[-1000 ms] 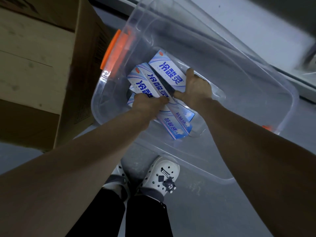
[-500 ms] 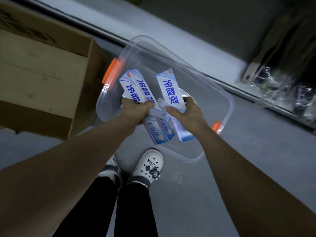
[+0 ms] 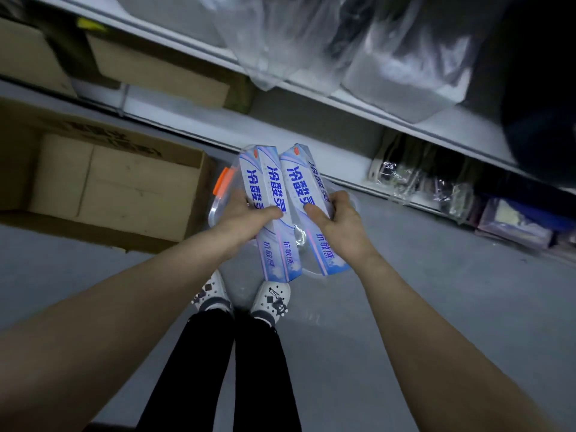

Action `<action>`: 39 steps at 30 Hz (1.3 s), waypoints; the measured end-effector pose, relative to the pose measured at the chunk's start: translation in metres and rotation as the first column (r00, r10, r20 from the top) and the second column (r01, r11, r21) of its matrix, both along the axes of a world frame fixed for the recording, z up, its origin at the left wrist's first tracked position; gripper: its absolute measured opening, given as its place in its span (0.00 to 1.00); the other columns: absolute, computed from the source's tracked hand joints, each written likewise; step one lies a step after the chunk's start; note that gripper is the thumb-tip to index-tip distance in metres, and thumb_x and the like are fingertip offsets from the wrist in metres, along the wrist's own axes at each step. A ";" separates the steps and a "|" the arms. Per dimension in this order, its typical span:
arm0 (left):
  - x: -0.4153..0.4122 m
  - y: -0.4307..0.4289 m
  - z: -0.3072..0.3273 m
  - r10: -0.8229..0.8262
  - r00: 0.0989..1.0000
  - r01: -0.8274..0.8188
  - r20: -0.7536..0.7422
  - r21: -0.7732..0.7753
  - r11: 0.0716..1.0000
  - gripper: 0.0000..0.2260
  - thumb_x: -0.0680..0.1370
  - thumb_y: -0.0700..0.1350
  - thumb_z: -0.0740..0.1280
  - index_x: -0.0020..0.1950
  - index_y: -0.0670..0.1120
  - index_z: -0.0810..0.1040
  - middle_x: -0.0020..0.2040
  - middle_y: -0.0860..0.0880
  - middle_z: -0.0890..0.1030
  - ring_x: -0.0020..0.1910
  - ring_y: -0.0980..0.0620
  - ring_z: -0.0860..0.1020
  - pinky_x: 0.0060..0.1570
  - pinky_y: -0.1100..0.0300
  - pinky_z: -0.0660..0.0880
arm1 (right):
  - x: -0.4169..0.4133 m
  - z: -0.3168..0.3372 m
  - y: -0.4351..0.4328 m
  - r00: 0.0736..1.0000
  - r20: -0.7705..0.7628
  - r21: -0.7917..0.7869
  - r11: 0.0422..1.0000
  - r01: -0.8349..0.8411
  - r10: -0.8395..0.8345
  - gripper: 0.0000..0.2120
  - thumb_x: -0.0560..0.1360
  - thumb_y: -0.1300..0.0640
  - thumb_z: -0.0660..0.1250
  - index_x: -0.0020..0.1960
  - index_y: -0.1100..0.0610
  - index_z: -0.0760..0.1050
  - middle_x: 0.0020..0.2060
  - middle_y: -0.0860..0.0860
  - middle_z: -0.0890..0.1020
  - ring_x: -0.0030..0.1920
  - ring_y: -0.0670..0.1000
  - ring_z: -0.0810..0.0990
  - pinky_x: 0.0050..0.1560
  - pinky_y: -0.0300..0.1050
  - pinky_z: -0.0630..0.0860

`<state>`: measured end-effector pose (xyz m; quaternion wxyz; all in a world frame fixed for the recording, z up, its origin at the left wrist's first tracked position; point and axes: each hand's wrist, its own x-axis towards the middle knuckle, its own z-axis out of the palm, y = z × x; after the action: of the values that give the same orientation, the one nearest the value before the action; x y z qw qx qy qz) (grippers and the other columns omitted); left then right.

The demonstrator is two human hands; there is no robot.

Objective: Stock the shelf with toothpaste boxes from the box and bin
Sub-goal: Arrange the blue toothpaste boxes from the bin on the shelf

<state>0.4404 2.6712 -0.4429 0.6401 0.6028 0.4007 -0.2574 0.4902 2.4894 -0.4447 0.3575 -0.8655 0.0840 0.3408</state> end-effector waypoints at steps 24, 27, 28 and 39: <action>0.020 0.021 0.423 -0.289 0.852 0.265 0.436 0.116 0.957 0.09 0.74 0.41 0.73 0.46 0.50 0.74 0.45 0.52 0.83 0.46 0.50 0.82 0.50 0.49 0.79 | -0.004 0.415 -0.013 0.865 0.499 0.095 0.995 0.008 -0.055 0.18 0.73 0.47 0.73 0.51 0.57 0.70 0.43 0.46 0.79 0.41 0.47 0.77 0.38 0.36 0.70; 0.023 0.020 0.457 -0.348 0.799 0.315 0.491 0.151 0.937 0.08 0.73 0.43 0.74 0.48 0.50 0.76 0.48 0.51 0.84 0.44 0.54 0.82 0.43 0.56 0.79 | -0.004 0.452 -0.020 0.823 0.565 0.106 0.994 -0.006 -0.055 0.18 0.73 0.47 0.73 0.50 0.57 0.70 0.43 0.45 0.80 0.40 0.44 0.77 0.36 0.34 0.69; 0.023 0.020 0.464 -0.368 0.785 0.334 0.498 0.160 0.929 0.08 0.74 0.43 0.73 0.49 0.51 0.77 0.48 0.51 0.84 0.44 0.54 0.82 0.42 0.57 0.79 | -0.003 0.458 -0.021 0.822 0.567 0.113 0.994 -0.008 -0.058 0.18 0.72 0.47 0.74 0.50 0.57 0.70 0.43 0.45 0.80 0.41 0.44 0.78 0.37 0.35 0.69; 0.028 0.018 0.587 -0.444 0.642 0.374 0.625 0.249 0.893 0.20 0.64 0.54 0.75 0.52 0.50 0.80 0.47 0.49 0.86 0.49 0.45 0.83 0.54 0.45 0.79 | -0.003 0.569 -0.032 0.684 0.723 0.144 0.989 -0.014 -0.096 0.16 0.72 0.46 0.73 0.50 0.55 0.72 0.45 0.45 0.82 0.40 0.43 0.79 0.40 0.38 0.73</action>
<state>0.4681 2.6893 0.1444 0.6351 0.7591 0.0099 -0.1427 0.4871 2.4571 0.1248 0.4279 -0.9005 -0.0691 -0.0341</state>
